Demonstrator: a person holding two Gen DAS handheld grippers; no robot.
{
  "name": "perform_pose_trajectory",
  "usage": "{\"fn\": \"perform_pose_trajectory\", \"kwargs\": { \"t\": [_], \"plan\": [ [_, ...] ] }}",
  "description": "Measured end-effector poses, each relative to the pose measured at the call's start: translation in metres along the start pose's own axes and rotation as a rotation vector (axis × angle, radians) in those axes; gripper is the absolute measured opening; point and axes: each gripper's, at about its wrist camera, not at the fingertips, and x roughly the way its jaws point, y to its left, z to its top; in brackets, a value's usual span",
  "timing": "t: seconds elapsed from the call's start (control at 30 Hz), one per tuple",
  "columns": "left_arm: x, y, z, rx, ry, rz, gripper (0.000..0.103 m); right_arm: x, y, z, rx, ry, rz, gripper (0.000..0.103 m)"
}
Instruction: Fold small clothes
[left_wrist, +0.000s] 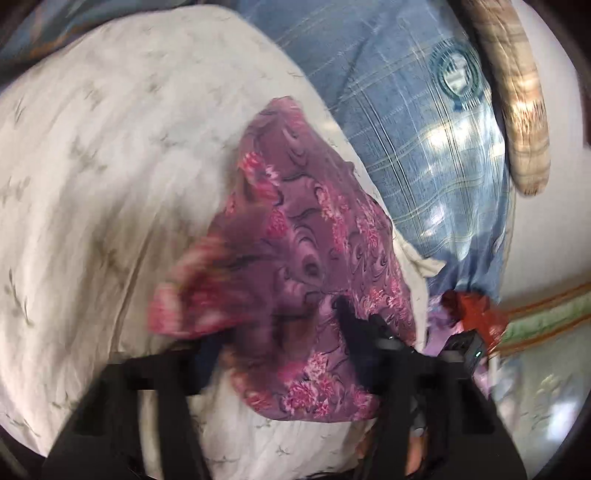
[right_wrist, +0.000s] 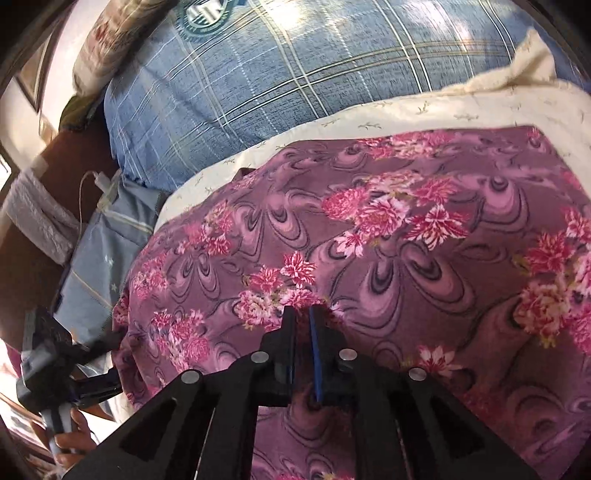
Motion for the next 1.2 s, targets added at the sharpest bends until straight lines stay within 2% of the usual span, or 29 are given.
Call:
{"fn": "perform_pose_trajectory", "kwargs": {
  "t": [0.03,0.1,0.17,0.27,0.4,0.5,0.57,0.63,0.67,0.73,0.8,0.9,0.93,0.97,1.0,1.03,1.07,1.1,1.17,1.2],
  "plan": [
    [0.002,-0.007,0.001,0.047,0.005,0.023,0.009,0.0,-0.001,0.001,0.017,0.005,0.006,0.008],
    [0.0,-0.023,0.0,0.123,-0.004,0.08,0.009,-0.004,-0.005,0.003,0.038,0.008,0.019,0.008],
    [-0.01,-0.043,-0.005,0.19,-0.037,0.086,0.007,-0.013,-0.013,-0.003,0.067,-0.01,0.05,0.01],
    [-0.031,-0.093,-0.016,0.342,-0.122,0.078,0.007,-0.028,-0.033,-0.021,0.114,-0.053,0.115,0.009],
    [-0.032,-0.154,-0.027,0.493,-0.152,0.073,0.007,-0.04,-0.063,-0.04,0.256,-0.085,0.233,0.009],
    [-0.012,-0.198,-0.037,0.575,-0.105,0.027,0.006,-0.048,-0.077,-0.052,0.308,-0.088,0.276,0.009],
    [0.009,-0.234,-0.051,0.652,-0.05,-0.019,0.002,-0.055,-0.085,-0.061,0.333,-0.085,0.296,0.009],
    [0.029,-0.263,-0.068,0.72,-0.003,-0.046,0.002,-0.062,-0.099,-0.072,0.385,-0.082,0.306,0.009],
    [0.047,-0.281,-0.081,0.765,0.038,-0.066,0.002,-0.066,-0.108,-0.078,0.421,-0.083,0.327,0.005],
    [0.068,-0.301,-0.096,0.816,0.085,-0.048,0.002,-0.071,-0.123,-0.088,0.476,-0.083,0.359,0.0],
    [0.079,-0.31,-0.098,0.806,0.111,-0.048,0.002,-0.074,-0.128,-0.091,0.482,-0.078,0.365,0.0],
    [0.064,-0.295,-0.074,0.745,0.088,0.016,0.002,-0.075,-0.126,-0.089,0.436,-0.069,0.348,0.0],
    [0.056,-0.283,-0.062,0.72,0.061,0.056,0.004,-0.076,-0.124,-0.089,0.43,-0.072,0.346,0.001],
    [0.04,-0.262,-0.044,0.676,0.028,0.1,0.01,-0.076,-0.122,-0.088,0.418,-0.075,0.341,0.004],
    [0.027,-0.239,-0.031,0.628,0.006,0.138,0.017,-0.078,-0.118,-0.087,0.406,-0.08,0.328,0.005],
    [0.012,-0.214,-0.016,0.569,-0.008,0.181,0.046,-0.081,-0.114,-0.087,0.391,-0.085,0.317,0.01],
    [0.002,-0.193,-0.007,0.521,-0.019,0.214,0.073,-0.083,-0.11,-0.087,0.371,-0.095,0.311,0.019],
    [-0.012,-0.163,0.007,0.448,-0.038,0.256,0.079,-0.086,-0.106,-0.086,0.354,-0.106,0.31,0.025],
    [-0.033,-0.1,0.035,0.305,-0.033,0.287,0.081,-0.089,-0.094,-0.083,0.309,-0.123,0.299,0.045],
    [-0.035,-0.079,0.043,0.257,-0.016,0.288,0.081,-0.09,-0.089,-0.082,0.28,-0.128,0.281,0.048]
  ]
}}
